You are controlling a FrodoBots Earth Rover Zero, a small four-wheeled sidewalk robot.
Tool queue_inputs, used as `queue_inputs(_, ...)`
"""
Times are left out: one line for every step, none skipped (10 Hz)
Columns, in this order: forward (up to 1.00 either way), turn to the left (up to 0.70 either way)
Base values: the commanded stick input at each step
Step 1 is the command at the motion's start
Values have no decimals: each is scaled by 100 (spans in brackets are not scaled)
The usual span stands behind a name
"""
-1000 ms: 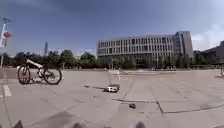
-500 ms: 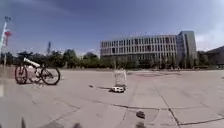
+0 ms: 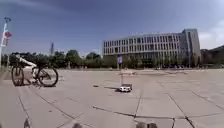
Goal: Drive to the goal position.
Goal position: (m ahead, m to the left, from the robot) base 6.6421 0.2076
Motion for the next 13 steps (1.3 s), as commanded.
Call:
queue_inputs(70,10)
queue_inputs(70,10)
queue_inputs(70,10)
queue_inputs(70,10)
queue_inputs(70,10)
queue_inputs(70,10)
queue_inputs(70,10)
queue_inputs(70,10)
queue_inputs(70,10)
queue_inputs(70,10)
queue_inputs(70,10)
queue_inputs(70,10)
queue_inputs(70,10)
